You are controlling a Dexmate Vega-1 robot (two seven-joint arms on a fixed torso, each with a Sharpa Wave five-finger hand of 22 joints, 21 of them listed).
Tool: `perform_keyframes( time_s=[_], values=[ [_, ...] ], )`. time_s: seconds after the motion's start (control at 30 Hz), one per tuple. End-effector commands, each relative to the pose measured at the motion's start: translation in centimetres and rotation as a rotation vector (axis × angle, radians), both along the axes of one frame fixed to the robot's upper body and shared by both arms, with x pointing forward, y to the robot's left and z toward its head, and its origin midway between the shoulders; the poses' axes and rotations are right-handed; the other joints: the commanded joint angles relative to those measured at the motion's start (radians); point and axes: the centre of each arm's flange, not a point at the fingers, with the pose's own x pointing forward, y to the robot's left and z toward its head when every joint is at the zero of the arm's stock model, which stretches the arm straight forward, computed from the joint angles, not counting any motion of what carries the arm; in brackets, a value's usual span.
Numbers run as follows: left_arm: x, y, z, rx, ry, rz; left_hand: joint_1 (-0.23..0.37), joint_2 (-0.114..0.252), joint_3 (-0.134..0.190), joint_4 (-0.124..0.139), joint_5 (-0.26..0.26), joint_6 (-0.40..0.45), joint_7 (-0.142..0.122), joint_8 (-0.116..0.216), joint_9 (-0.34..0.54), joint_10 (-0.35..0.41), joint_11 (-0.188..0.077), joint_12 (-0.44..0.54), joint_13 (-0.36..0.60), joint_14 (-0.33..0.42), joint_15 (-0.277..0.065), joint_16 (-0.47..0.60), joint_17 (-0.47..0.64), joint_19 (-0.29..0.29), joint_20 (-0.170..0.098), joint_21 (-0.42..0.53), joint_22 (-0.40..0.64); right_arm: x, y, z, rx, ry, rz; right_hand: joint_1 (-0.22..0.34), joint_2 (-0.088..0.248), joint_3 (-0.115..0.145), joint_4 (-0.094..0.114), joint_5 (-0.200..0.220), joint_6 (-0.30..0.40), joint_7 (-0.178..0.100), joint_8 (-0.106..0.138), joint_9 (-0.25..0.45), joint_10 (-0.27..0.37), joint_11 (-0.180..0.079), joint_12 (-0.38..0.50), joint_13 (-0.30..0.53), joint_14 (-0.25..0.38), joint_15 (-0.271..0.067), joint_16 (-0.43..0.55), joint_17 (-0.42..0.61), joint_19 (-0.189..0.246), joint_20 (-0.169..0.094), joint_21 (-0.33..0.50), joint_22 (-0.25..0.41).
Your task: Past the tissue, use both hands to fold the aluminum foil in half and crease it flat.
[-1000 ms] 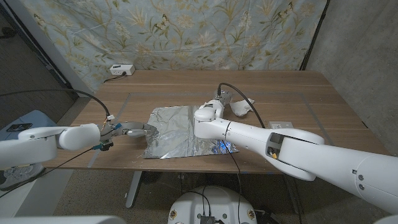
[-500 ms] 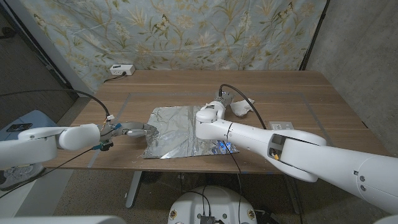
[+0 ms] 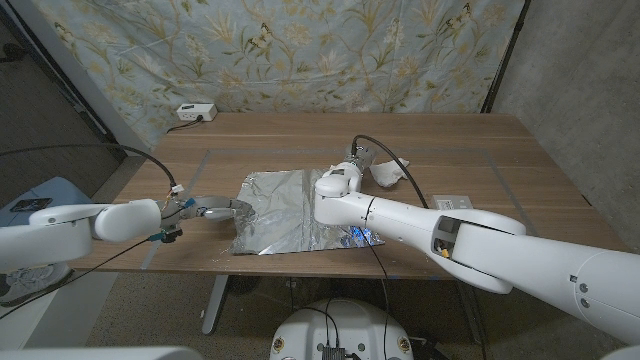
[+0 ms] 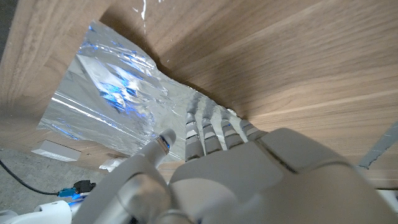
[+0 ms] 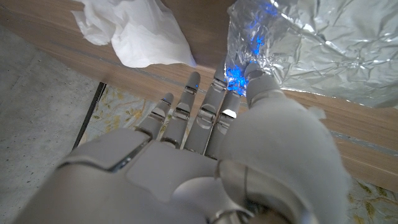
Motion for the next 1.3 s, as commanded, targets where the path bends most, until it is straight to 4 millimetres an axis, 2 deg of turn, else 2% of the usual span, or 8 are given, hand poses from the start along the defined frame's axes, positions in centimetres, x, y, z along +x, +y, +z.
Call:
perform_keyframes(
  time_s=[0.03, 0.23, 0.47, 0.53, 0.83, 1.3],
  values=[
    [0.0, 0.1, -0.1, -0.002, 0.006, 0.002, 0.013, 0.000, 0.001, -0.007, -0.002, 0.001, -0.003, 0.006, 0.005, -0.002, -0.002, -0.004, 0.004, -0.003, -0.002, -0.002, -0.001, -0.006, -0.004, 0.007, 0.000, -1.0, 0.6, 1.1, 0.000, -0.022, 0.017, 0.015, 0.001, -0.005, 0.000, -0.002, 0.014, 0.000, 0.004, 0.002, 0.012, 0.005, 0.005, 0.003, 0.014, -0.110, 0.006, 0.006, 0.009, -0.001, 0.000, 0.002],
    [0.1, 0.0, -0.2, -0.004, 0.010, 0.003, 0.016, 0.000, 0.001, -0.011, -0.003, 0.001, -0.003, 0.006, 0.005, -0.002, -0.002, -0.004, 0.003, -0.003, -0.002, -0.003, -0.001, -0.006, -0.005, 0.007, 0.000, -1.9, 1.0, 1.9, -0.008, -0.046, 0.034, 0.023, 0.004, -0.010, 0.000, -0.003, 0.019, 0.005, 0.003, 0.002, 0.019, 0.008, 0.009, 0.005, 0.019, -0.111, 0.010, 0.009, 0.010, -0.003, -0.002, 0.002],
    [0.1, 0.0, -0.3, -0.007, 0.014, 0.001, 0.018, -0.001, 0.001, -0.015, -0.004, 0.002, -0.004, 0.006, 0.005, -0.002, -0.003, -0.004, 0.003, -0.004, -0.001, -0.003, -0.001, -0.006, -0.006, 0.007, 0.000, -2.7, 1.3, 2.4, -0.016, -0.056, 0.042, 0.032, 0.008, -0.013, -0.002, -0.004, 0.026, 0.005, 0.004, 0.002, 0.027, 0.001, 0.014, 0.007, 0.023, -0.110, 0.013, 0.012, 0.012, -0.002, -0.002, 0.002],
    [0.1, 0.1, -0.3, -0.007, 0.013, 0.000, 0.019, -0.002, 0.000, -0.016, -0.004, 0.002, -0.004, 0.006, 0.005, -0.001, -0.003, -0.004, 0.003, -0.003, -0.003, -0.003, -0.001, -0.006, -0.006, 0.007, 0.000, -2.9, 1.5, 2.6, -0.015, -0.057, 0.045, 0.035, 0.009, -0.015, -0.001, -0.004, 0.029, 0.005, 0.003, 0.003, 0.029, 0.008, 0.015, 0.006, 0.024, -0.108, 0.015, 0.013, 0.012, -0.003, -0.003, 0.002],
    [0.3, 0.2, -0.3, -0.011, 0.022, 0.002, 0.024, -0.003, 0.001, -0.023, -0.005, 0.001, -0.006, 0.006, 0.005, -0.002, -0.004, -0.004, 0.003, -0.003, -0.005, -0.004, -0.002, -0.006, -0.008, 0.008, 0.000, -3.9, 2.4, 3.4, -0.033, -0.058, 0.065, 0.041, 0.012, -0.022, 0.000, -0.006, 0.029, 0.014, -0.001, 0.003, 0.029, 0.011, 0.016, 0.008, 0.026, -0.101, 0.019, 0.017, 0.013, -0.002, -0.004, 0.002],
    [0.4, 0.6, -0.4, -0.026, 0.031, 0.013, 0.030, -0.004, 0.001, -0.033, -0.007, 0.001, -0.010, 0.006, 0.005, -0.004, -0.004, -0.005, 0.003, -0.003, -0.008, -0.004, -0.002, -0.005, -0.009, 0.008, -0.001, -4.6, 4.2, 4.8, -0.080, -0.040, 0.090, 0.053, 0.019, -0.033, 0.001, -0.008, 0.028, 0.019, -0.007, 0.003, 0.029, 0.014, 0.020, 0.012, 0.026, -0.100, 0.024, 0.024, 0.013, -0.001, -0.005, 0.002]
  ],
)
